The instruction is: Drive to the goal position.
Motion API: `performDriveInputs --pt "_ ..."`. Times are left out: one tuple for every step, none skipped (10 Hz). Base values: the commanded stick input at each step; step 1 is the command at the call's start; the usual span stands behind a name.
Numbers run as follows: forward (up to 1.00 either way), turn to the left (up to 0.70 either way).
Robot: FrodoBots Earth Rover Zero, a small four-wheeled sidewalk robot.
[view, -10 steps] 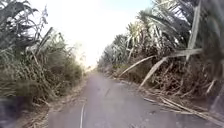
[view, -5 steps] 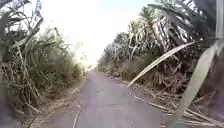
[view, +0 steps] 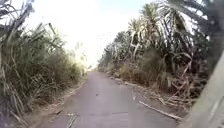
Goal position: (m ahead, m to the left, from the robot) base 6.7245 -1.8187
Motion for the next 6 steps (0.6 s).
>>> performDriveInputs --pt "0.7 0.0" --pt "0.7 0.0" --pt "0.7 0.0" --pt "0.7 0.0" --pt "0.7 0.0" --pt "0.7 0.0"
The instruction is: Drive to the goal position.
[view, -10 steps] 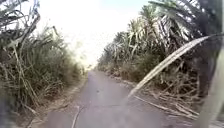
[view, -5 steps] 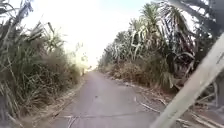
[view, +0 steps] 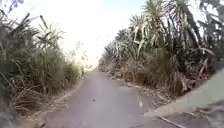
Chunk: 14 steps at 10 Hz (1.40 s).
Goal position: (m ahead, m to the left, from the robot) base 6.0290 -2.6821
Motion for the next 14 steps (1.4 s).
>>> performDriveInputs --pt "0.7 0.0" --pt "0.7 0.0" --pt "0.7 0.0" --pt "0.7 0.0" --pt "0.7 0.0" --pt "0.7 0.0" --pt "0.7 0.0" --pt "0.7 0.0" --pt "0.7 0.0" --pt "0.7 0.0" --pt "0.7 0.0" --pt "0.7 0.0" --pt "0.7 0.0" --pt "0.7 0.0"
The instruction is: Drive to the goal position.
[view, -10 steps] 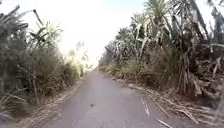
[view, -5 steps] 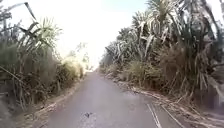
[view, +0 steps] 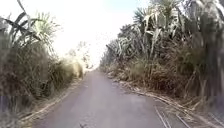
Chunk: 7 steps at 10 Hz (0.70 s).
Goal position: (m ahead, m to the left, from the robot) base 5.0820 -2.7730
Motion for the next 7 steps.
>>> performDriveInputs --pt "0.7 0.0" --pt "0.7 0.0" --pt "0.7 0.0" --pt "0.7 0.0" --pt "0.7 0.0" --pt "0.7 0.0" --pt "0.7 0.0"
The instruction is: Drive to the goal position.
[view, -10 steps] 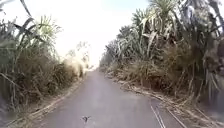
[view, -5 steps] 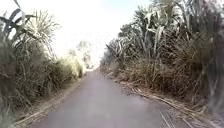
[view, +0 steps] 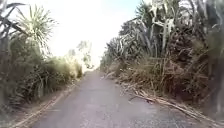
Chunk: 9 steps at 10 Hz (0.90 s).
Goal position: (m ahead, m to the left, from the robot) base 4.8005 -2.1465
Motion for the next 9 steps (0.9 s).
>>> performDriveInputs --pt "0.7 0.0" --pt "0.7 0.0" --pt "0.7 0.0" --pt "0.7 0.0" --pt "0.7 0.0" --pt "0.7 0.0" --pt "0.7 0.0" --pt "0.7 0.0" --pt "0.7 0.0"
